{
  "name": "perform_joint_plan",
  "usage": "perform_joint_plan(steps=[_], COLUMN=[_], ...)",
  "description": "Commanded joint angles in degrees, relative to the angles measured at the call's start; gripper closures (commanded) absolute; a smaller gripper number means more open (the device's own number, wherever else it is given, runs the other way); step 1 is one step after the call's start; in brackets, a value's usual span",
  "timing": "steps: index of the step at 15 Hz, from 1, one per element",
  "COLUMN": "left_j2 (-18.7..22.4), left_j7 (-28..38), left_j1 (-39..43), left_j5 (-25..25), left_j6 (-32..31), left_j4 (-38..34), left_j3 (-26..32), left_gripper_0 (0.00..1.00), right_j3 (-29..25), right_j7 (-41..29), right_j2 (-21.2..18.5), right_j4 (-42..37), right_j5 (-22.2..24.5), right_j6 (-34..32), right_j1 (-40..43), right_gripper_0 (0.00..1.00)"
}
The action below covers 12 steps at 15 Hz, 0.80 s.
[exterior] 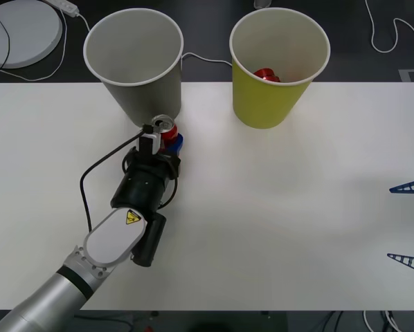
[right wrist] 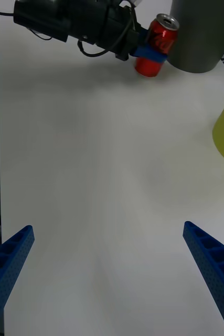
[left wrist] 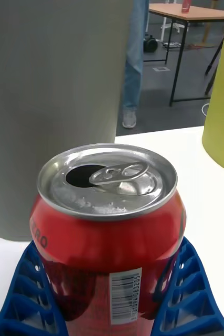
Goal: Put the can into the green bin and the plastic bottle into the gray bin
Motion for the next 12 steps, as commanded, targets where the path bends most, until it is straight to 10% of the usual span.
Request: perform_joint_plan(steps=[1, 12], left_j2=[1.95, 14.17], left_j7=[-0.2, -1.08], left_j1=[2.14, 9.7], left_j5=[0.71, 0.18], left_j6=[-2.85, -39.41], left_j4=[-2.94, -17.17], left_j3=[-0.22, 13.32], left_gripper_0=[1.0, 1.0], right_j3=[0.0, 0.0], right_j7=[0.0, 0.0], right_j2=[0.0, 0.0], right_j4=[0.0, 0.0], right_j5=[0.0, 0.0], right_j6=[0.0, 0.0], right_j1=[0.0, 0.0], right_gripper_0=[0.0, 0.0])
